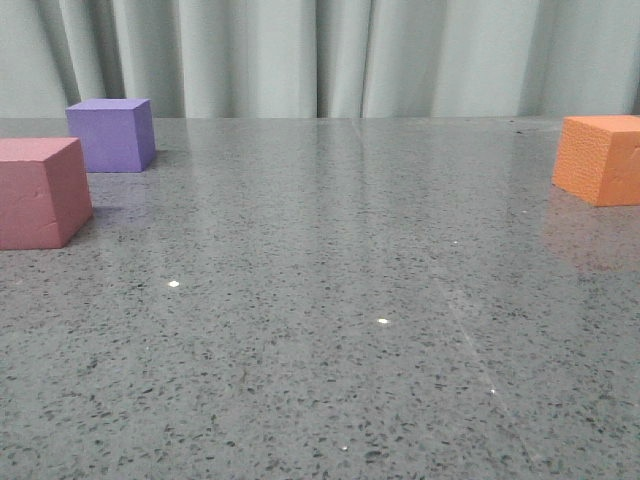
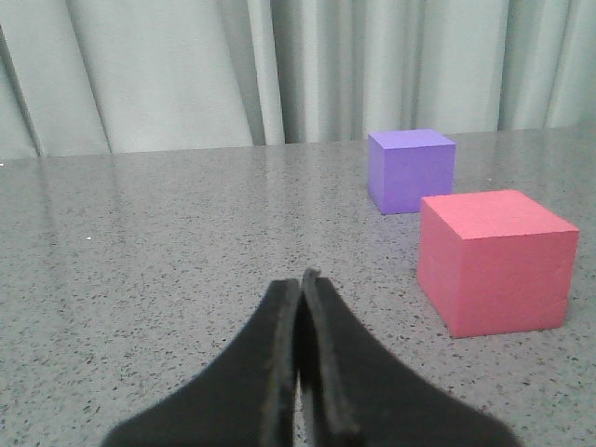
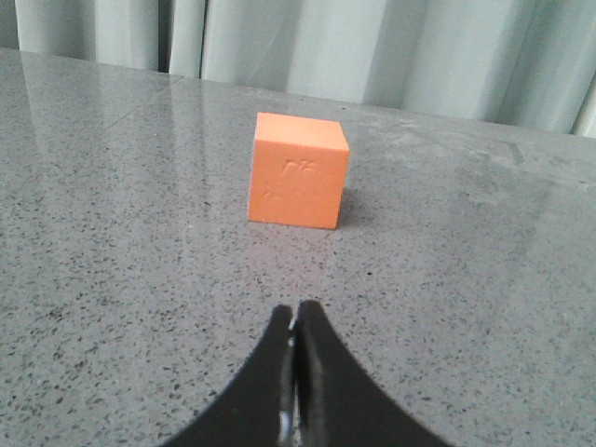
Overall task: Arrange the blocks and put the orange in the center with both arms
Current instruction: 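Move the right gripper toward the orange cube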
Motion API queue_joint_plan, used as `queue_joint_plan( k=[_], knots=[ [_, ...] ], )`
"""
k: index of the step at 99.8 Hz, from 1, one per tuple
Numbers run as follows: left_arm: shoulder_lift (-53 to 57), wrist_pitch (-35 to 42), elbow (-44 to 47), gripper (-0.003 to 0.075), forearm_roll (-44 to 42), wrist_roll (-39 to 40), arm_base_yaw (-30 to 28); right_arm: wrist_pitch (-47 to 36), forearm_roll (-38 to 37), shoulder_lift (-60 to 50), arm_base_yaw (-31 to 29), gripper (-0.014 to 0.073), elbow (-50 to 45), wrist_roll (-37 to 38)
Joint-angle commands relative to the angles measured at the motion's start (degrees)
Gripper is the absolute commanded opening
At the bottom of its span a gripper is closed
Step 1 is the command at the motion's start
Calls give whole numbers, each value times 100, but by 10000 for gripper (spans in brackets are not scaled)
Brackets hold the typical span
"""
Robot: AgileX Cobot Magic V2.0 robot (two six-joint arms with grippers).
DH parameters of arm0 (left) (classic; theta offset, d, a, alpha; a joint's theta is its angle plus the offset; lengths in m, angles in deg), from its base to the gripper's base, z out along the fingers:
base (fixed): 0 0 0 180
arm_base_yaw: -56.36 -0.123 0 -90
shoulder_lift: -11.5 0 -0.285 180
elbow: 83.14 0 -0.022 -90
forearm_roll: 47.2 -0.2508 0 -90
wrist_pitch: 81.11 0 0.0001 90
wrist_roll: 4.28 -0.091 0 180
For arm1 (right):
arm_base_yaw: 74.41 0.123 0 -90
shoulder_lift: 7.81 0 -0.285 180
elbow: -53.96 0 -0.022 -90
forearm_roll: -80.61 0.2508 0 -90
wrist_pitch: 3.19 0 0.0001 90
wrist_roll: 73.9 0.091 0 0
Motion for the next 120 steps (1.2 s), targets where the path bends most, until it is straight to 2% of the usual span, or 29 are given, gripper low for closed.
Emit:
queue_joint_plan(
  k=[1, 12, 20, 40, 52, 66, 87, 103, 120],
  knots=[
    [188, 445, 325, -19, -4, 27, 43, -724, -82, -148, -16, -67, 84, -47],
    [188, 445, 325, -19, -4, 27, 43, -1494, 79, -148, -16, -67, 115, -41],
    [188, 445, 325, -19, -4, 27, 43, -1481, 440, -104, -16, -67, 320, -41],
    [188, 445, 325, -19, -4, 27, 43, 340, 848, 674, -16, -67, 1739, -41],
    [188, 445, 325, -19, -4, 27, 43, 1598, 992, 1683, -16, -67, 3025, -41],
    [188, 445, 325, -19, -4, 27, 43, 2587, 992, 2937, -16, -67, 4444, -41],
    [188, 445, 325, -19, -4, 27, 43, 3449, 998, 4545, -16, -67, 6048, -41],
    [188, 445, 325, -19, -4, 27, 43, 3631, 961, 5465, -16, -66, 6768, -41],
    [188, 445, 325, -19, -4, 27, 43, 3945, 440, 6447, -16, -59, 7285, -41]
  ],
)
